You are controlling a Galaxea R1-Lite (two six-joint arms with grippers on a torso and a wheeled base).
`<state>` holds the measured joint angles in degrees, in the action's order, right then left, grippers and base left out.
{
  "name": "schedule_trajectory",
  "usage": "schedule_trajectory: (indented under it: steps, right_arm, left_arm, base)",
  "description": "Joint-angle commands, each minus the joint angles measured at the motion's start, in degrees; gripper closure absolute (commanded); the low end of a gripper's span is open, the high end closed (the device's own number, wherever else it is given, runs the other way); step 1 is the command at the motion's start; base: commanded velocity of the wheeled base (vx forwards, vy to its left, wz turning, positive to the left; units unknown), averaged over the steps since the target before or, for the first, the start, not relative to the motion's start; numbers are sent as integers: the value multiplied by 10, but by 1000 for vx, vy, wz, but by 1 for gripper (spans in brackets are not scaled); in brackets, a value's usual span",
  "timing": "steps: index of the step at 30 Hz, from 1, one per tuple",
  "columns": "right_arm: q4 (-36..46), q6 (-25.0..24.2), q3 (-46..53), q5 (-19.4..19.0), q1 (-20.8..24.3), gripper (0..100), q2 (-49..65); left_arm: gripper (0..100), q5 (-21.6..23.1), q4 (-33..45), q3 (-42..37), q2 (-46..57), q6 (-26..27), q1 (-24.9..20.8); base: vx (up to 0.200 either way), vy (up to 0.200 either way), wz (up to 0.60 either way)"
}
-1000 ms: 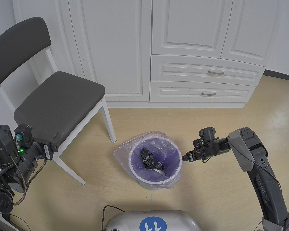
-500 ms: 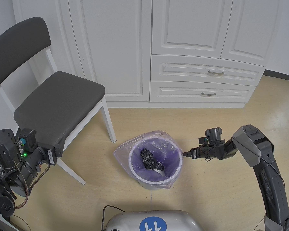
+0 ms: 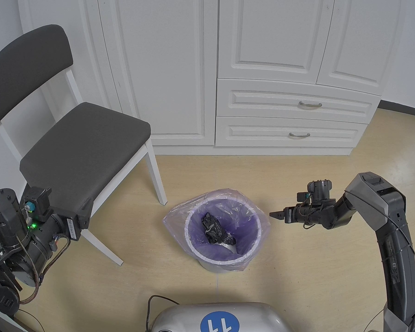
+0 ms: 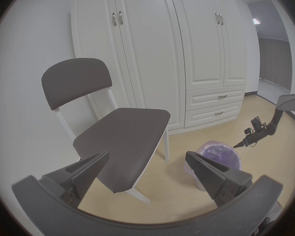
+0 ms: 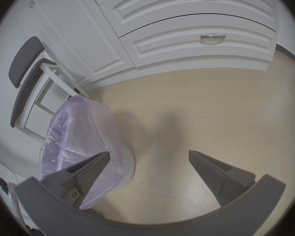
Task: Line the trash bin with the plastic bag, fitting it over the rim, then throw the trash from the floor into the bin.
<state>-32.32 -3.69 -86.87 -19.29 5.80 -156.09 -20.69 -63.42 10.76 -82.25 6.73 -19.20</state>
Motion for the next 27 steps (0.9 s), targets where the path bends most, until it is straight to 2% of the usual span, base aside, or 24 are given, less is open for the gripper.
schedule_trajectory:
  steps: [1,3,6,8,9,10,13,19,22,27]
  right_arm:
    - [-4,0,4,-1,1,0,6]
    - [-3,2,3,0,1,0,6]
    - [2,3,0,-1,2,0,6]
    - [1,7,1,-1,3,0,6]
    - [1,7,1,-1,3,0,6]
    - [-3,8,3,-1,3,0,6]
    - [-5,5,5,-1,2,0,6]
    - [-5,6,5,-1,2,0,6]
    - [-5,5,5,-1,1,0,6]
    - [-5,6,5,-1,1,0,6]
  left_arm:
    - [0,-19,12,-37,64,41,7]
    - [0,-66,62,-78,135,146,44]
    - [0,-81,137,-98,213,206,85]
    - [0,-80,202,-87,251,209,87]
    - [0,-80,202,-87,251,209,87]
    - [0,-78,257,-75,261,207,87]
    - [0,-72,330,-55,265,186,80]
    - [0,-69,350,-69,256,137,43]
    - [0,-72,353,-75,272,139,41]
    - [0,-69,365,-64,241,143,41]
  base:
    - [0,0,0]
    - [0,0,0]
    - [0,0,0]
    - [0,0,0]
    - [0,0,0]
    - [0,0,0]
    - [0,0,0]
    - [0,0,0]
    - [0,0,0]
    - [0,0,0]
